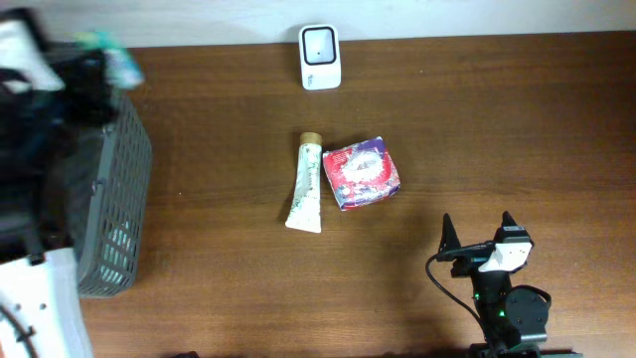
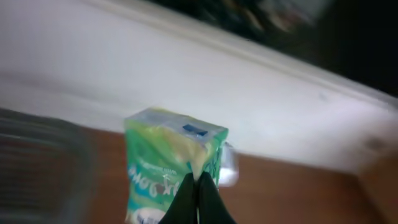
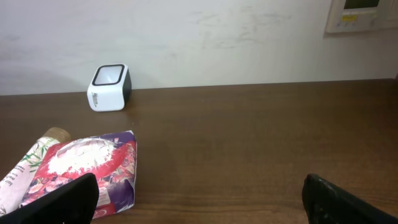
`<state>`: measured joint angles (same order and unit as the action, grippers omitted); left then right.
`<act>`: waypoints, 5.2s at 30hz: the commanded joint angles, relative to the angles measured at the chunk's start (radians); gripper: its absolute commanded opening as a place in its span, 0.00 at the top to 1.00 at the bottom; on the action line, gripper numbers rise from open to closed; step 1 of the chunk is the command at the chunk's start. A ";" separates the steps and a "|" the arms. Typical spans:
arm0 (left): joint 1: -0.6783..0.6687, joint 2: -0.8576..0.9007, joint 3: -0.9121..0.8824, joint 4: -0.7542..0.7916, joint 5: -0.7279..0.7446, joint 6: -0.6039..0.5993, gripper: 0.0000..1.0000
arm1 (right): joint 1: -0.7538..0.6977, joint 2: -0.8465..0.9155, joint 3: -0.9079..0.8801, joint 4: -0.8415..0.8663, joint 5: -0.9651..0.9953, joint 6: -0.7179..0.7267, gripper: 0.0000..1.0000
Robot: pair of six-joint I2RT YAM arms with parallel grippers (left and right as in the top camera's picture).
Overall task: Scan the item barcode
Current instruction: 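Place the green packet left of the white tube with left gripper, then grasp the orange packet in the basket with the left gripper, then place the orange packet beside the white tube with left gripper, then grasp the mint-green pouch in the basket with the left gripper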
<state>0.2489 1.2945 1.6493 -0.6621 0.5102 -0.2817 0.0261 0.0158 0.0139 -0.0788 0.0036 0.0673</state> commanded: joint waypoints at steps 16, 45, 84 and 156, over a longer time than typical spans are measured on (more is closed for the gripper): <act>-0.692 0.726 -0.044 -0.274 -0.686 -0.178 1.00 | 0.006 -0.007 -0.008 -0.003 0.009 -0.007 0.01; 0.240 0.740 0.157 -0.610 -0.955 0.431 0.20 | 0.006 -0.007 -0.008 -0.003 0.008 -0.007 0.01; 0.350 0.124 0.186 -0.201 0.326 -0.129 1.00 | 0.006 -0.007 -0.008 -0.003 0.009 -0.007 0.01; 0.486 0.526 -0.275 -0.491 -0.443 0.336 1.00 | 0.006 -0.007 -0.008 -0.003 0.009 -0.007 0.01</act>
<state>0.7296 1.8217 1.3003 -1.1400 0.0498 0.1555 0.0261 0.0151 0.0135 -0.0784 0.0036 0.0673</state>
